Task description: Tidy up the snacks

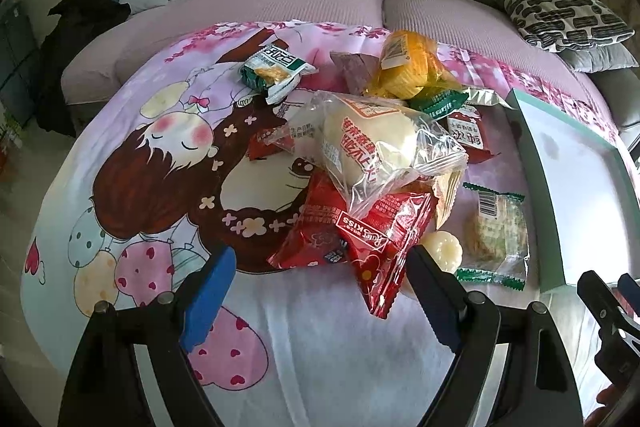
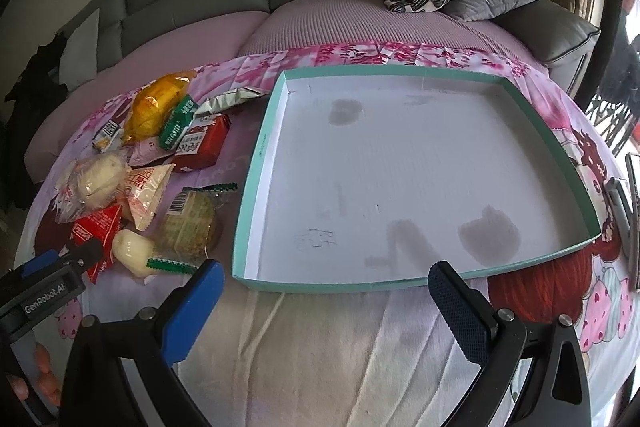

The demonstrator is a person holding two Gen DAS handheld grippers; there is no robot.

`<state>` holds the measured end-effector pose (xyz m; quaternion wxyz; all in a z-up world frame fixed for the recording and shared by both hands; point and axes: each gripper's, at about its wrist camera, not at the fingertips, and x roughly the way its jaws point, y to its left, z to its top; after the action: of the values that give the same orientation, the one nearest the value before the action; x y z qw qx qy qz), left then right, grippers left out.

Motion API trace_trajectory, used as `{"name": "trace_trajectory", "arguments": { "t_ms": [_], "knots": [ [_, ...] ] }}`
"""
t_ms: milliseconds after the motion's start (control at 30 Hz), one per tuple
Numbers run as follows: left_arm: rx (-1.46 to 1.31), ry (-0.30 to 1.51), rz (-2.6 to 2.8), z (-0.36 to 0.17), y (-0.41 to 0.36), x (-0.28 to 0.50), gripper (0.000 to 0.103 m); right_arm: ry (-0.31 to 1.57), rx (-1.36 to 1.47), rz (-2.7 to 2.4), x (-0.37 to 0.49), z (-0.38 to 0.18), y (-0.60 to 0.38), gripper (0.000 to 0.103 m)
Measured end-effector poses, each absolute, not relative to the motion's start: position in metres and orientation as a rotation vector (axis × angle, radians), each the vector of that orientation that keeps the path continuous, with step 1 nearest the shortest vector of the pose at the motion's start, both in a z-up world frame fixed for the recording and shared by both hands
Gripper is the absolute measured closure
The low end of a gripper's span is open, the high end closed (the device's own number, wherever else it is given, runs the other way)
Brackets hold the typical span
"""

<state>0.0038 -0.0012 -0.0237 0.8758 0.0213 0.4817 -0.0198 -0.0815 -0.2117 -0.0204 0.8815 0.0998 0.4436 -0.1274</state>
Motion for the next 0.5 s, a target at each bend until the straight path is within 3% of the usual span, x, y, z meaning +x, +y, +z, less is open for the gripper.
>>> {"name": "trace_trajectory", "arguments": {
  "t_ms": [500],
  "knots": [
    [0.048,1.016,-0.041,-0.0261,-0.0034,0.0041,0.016,0.939,0.217,-0.275,-0.0811,-0.0239,-0.2141,0.0]
  ]
}}
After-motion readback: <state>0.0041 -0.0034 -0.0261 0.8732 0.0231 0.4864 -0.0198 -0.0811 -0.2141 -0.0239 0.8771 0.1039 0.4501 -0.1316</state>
